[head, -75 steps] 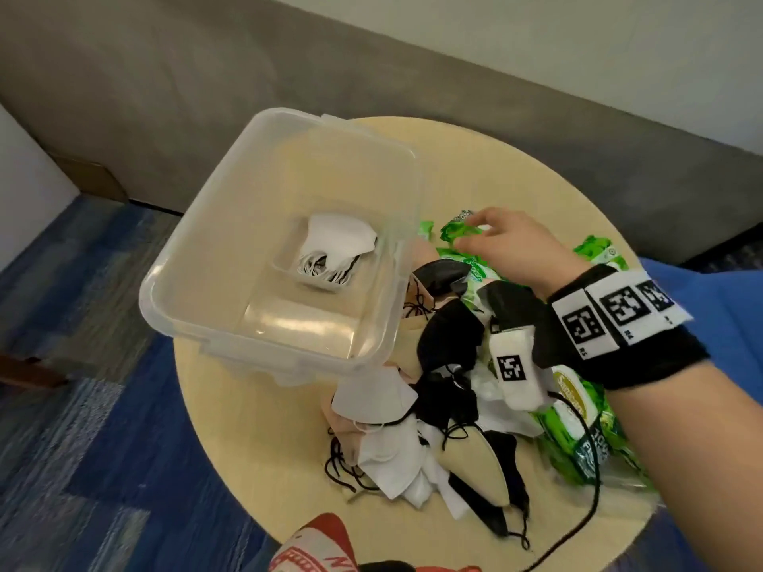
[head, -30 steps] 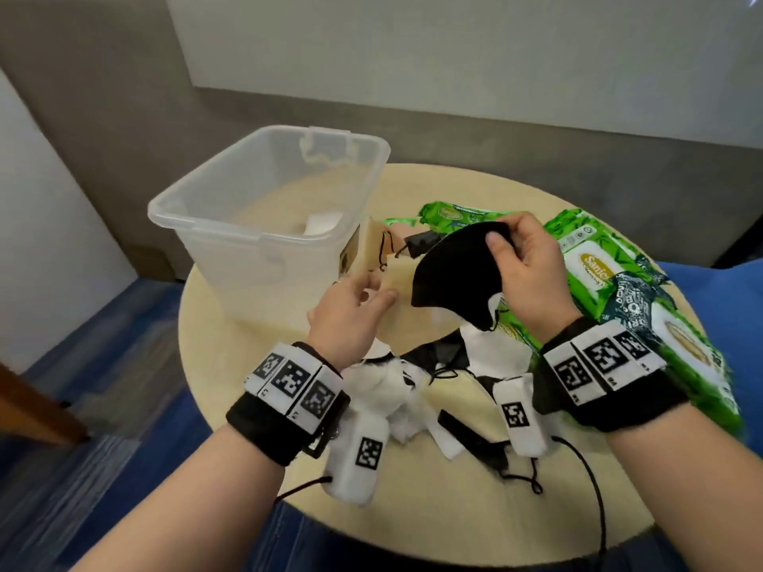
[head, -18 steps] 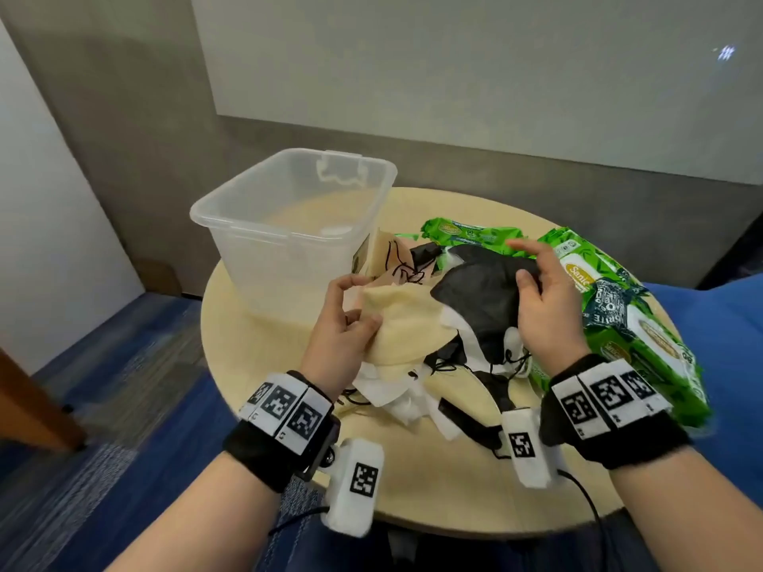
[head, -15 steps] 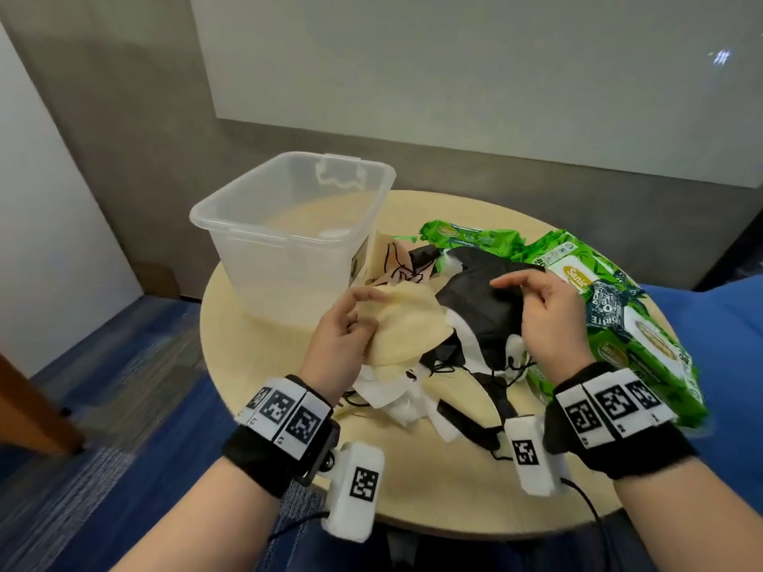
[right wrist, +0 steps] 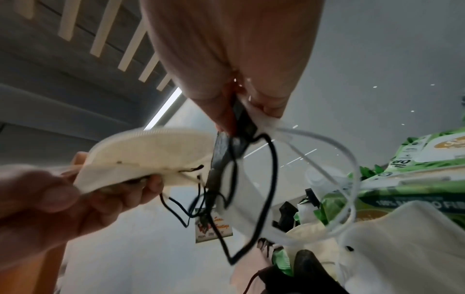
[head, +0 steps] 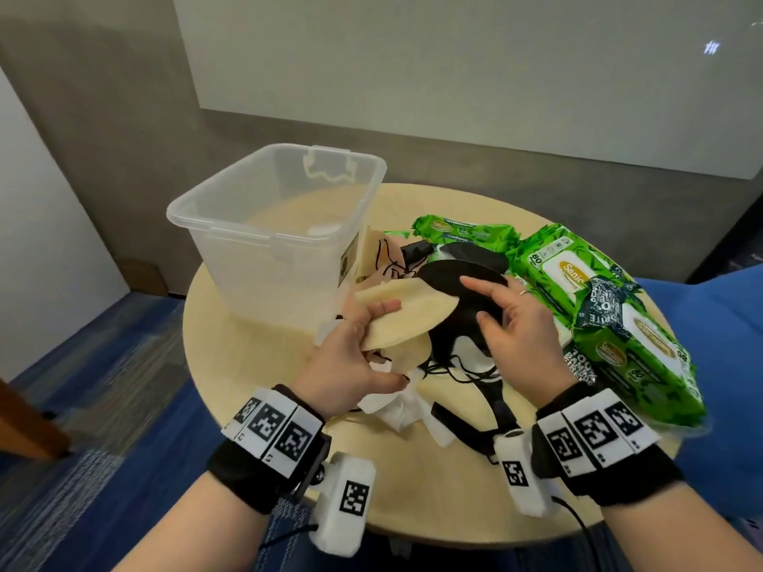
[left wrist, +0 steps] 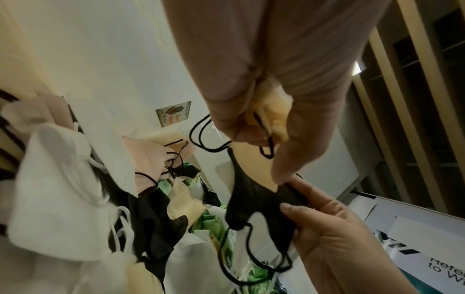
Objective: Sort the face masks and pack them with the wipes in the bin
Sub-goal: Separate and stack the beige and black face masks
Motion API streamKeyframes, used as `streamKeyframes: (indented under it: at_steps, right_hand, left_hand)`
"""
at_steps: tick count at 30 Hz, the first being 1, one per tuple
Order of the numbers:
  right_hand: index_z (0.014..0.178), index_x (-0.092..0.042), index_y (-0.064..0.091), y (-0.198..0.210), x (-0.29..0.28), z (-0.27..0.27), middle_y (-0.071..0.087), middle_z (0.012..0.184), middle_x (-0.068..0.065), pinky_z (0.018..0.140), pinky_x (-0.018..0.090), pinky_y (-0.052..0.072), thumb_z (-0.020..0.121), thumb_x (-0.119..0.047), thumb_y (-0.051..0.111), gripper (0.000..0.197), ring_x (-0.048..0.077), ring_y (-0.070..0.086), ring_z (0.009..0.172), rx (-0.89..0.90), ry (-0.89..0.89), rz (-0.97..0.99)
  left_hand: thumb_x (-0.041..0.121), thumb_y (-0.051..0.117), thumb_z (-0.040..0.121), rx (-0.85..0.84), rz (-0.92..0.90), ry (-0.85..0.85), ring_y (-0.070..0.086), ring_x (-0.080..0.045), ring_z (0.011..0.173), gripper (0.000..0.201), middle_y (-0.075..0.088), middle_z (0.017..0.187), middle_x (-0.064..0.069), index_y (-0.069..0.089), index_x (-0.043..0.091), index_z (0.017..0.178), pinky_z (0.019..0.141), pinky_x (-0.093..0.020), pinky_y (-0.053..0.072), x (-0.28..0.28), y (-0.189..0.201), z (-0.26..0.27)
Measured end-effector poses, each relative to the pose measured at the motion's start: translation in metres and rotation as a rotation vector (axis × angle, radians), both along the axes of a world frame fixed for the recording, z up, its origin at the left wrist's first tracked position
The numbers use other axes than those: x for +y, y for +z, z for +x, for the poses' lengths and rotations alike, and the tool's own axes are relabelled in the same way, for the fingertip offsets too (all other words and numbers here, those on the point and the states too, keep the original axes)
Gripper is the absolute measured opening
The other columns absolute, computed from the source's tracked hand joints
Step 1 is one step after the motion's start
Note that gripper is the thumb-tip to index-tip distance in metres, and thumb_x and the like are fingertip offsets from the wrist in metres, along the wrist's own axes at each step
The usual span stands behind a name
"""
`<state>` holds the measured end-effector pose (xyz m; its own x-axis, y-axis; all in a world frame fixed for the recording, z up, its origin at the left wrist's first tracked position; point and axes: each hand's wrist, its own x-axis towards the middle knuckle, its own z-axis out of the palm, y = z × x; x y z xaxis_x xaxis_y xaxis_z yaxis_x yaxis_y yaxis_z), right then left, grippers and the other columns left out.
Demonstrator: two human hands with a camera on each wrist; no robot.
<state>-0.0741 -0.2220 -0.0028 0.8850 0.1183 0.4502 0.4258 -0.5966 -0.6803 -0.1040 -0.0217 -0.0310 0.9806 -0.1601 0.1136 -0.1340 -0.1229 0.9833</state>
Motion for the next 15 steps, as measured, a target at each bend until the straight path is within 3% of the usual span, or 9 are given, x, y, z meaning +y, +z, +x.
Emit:
streamKeyframes:
  at_steps: [2,4,6,8,10,11,13,15]
  right_hand:
    - [0.132,-0.025,0.049,-0.004,0.004,0.001,0.048,0.129,0.005,0.102,0.009,0.028,0.078,0.010,0.054,0.064,0.014,0.044,0.122,0.045,0.081,-0.099]
    - [0.140,-0.033,0.033,-0.008,0.006,0.002,0.035,0.144,0.004,0.111,0.028,0.026,0.076,0.002,0.063,0.079,0.015,0.032,0.134,0.126,0.172,-0.169]
    - [0.140,-0.041,0.021,-0.013,0.009,0.001,0.026,0.149,-0.007,0.113,0.034,0.023,0.070,-0.014,0.077,0.094,0.011,0.023,0.138,0.153,0.247,-0.206]
    - [0.136,-0.048,0.019,-0.016,0.012,-0.001,0.024,0.142,-0.024,0.111,0.034,0.023,0.060,-0.031,0.084,0.101,0.006,0.024,0.133,0.118,0.269,-0.192]
    - [0.131,-0.048,0.027,-0.019,0.018,-0.002,0.028,0.134,-0.030,0.107,0.036,0.026,0.053,-0.050,0.080,0.095,0.006,0.030,0.127,0.032,0.247,-0.179]
    - [0.131,-0.045,0.036,-0.019,0.022,-0.002,0.036,0.133,-0.026,0.104,0.039,0.029,0.053,-0.057,0.074,0.088,0.011,0.035,0.125,-0.030,0.216,-0.182]
    - [0.121,-0.032,0.057,-0.019,0.026,0.000,0.058,0.119,-0.011,0.095,0.050,0.037,0.059,-0.059,0.065,0.068,0.021,0.050,0.114,-0.156,0.154,-0.172]
    - [0.104,-0.027,0.069,-0.017,0.028,0.004,0.069,0.097,-0.007,0.084,0.053,0.043,0.068,-0.052,0.062,0.044,0.021,0.059,0.097,-0.199,0.168,-0.089]
  left_hand:
    - [0.009,0.072,0.051,-0.019,0.011,-0.007,0.052,-0.009,0.084,0.073,0.051,0.107,0.005,0.050,0.040,0.113,0.081,-0.024,0.048,0.001,0.001,0.001]
    - [0.009,0.072,0.052,-0.023,0.019,-0.013,0.055,-0.013,0.088,0.073,0.053,0.110,0.003,0.050,0.043,0.113,0.087,-0.030,0.048,0.004,0.001,0.003]
    - [0.011,0.075,0.052,-0.020,-0.014,-0.009,0.060,-0.020,0.095,0.071,0.058,0.116,-0.004,0.054,0.041,0.113,0.090,-0.033,0.051,0.006,0.002,0.003]
    - [0.011,0.076,0.054,0.016,-0.100,0.005,0.063,-0.019,0.095,0.062,0.064,0.112,-0.009,0.060,0.032,0.109,0.087,-0.029,0.053,0.006,0.001,0.004]
    - [0.008,0.072,0.059,0.107,-0.271,-0.054,0.065,-0.013,0.083,0.047,0.070,0.095,-0.006,0.064,0.020,0.104,0.074,-0.019,0.053,0.005,0.002,0.004]
    - [0.008,0.070,0.062,0.163,-0.373,-0.109,0.063,-0.010,0.075,0.040,0.070,0.088,-0.004,0.065,0.014,0.101,0.067,-0.016,0.051,0.004,0.003,0.003]
    - [0.016,0.070,0.068,0.235,-0.490,-0.182,0.058,-0.008,0.065,0.030,0.065,0.083,-0.006,0.067,0.007,0.097,0.059,-0.015,0.047,0.002,0.005,0.002]
    - [0.025,0.064,0.073,0.262,-0.520,-0.160,0.053,-0.008,0.058,0.025,0.057,0.081,-0.008,0.069,0.008,0.090,0.055,-0.016,0.044,0.002,0.007,0.001]
